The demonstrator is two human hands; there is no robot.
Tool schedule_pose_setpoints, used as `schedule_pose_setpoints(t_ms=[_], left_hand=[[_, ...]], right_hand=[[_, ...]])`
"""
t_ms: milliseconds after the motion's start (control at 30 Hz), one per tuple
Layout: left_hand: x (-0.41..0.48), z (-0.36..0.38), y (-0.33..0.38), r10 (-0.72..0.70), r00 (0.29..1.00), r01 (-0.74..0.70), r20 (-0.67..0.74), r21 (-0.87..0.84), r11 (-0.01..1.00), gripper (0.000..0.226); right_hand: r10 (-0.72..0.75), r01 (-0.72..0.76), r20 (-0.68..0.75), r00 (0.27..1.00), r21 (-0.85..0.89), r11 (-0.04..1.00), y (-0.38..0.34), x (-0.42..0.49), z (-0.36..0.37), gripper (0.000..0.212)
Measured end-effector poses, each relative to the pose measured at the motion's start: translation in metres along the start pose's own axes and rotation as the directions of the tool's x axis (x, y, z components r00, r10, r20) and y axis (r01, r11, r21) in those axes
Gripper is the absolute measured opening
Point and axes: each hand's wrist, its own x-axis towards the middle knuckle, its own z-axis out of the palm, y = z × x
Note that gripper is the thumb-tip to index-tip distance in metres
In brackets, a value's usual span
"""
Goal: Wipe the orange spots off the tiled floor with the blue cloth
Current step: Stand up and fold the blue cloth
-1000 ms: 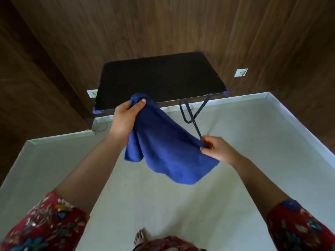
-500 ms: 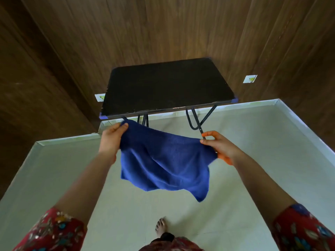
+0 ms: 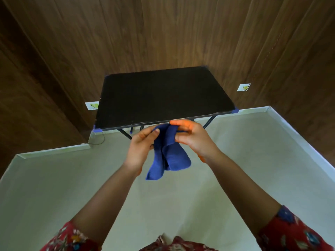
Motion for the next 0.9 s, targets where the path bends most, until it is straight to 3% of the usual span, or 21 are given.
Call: schedule_pose_setpoints(t_ms=[100, 200, 367, 433, 533, 600, 700, 800, 900], left_hand=[[0.009, -0.011, 0.003, 0.065, 0.988, -0.065, 0.141, -0.006, 0.998, 0.019], [0.015, -0.017, 0.0, 0.133, 0.982, -0.139, 0.137, 0.039, 0.99, 0.027], [0.038, -0.044, 0.003, 0.104, 0.994, -0.103, -0.036, 0.03, 0.994, 0.02], [0.046, -0.055, 0.008, 0.071, 0.997, -0.071, -0.041, 0.022, 0.997, 0.019], [0.058, -0.074, 0.012, 0.042, 0.999, -0.042, 0.002, 0.138, 0.99, 0.017], [0.063, -0.084, 0.007, 0.025, 0.999, -0.032, 0.028, 0.273, 0.961, 0.022], [0.063, -0.094, -0.005, 0.035, 0.996, -0.061, 0.081, 0.352, 0.934, 0.024], [0.065, -0.101, -0.005, 0.065, 0.997, -0.072, 0.036, 0.281, 0.957, 0.023], [0.07, -0.108, 0.002, 0.074, 0.997, -0.076, 0.019, 0.19, 0.979, 0.02]], right_hand=[[-0.126, 0.098, -0.161, 0.979, -0.171, 0.98, 0.002, 0.013, 0.014, 0.029], [-0.231, 0.155, -0.209, 0.95, -0.327, 0.932, 0.004, 0.02, 0.024, 0.019], [-0.222, 0.146, -0.042, 0.974, -0.635, 0.759, 0.023, 0.038, 0.012, 0.019], [-0.16, 0.158, 0.047, 0.986, -0.575, 0.803, 0.035, 0.038, 0.008, 0.022], [-0.025, 0.022, -0.001, 1.0, -0.416, 0.909, 0.04, 0.037, 0.009, 0.022], [-0.027, 0.013, -0.03, 0.999, -0.409, 0.912, 0.037, 0.038, 0.012, 0.021], [0.032, -0.02, 0.012, 0.999, -0.554, 0.832, 0.027, 0.047, 0.022, 0.025], [0.158, -0.017, 0.155, 0.975, -0.661, 0.751, 0.02, 0.056, 0.023, 0.017], [0.104, 0.085, 0.346, 0.932, -0.488, 0.869, 0.023, 0.061, 0.022, 0.01]])
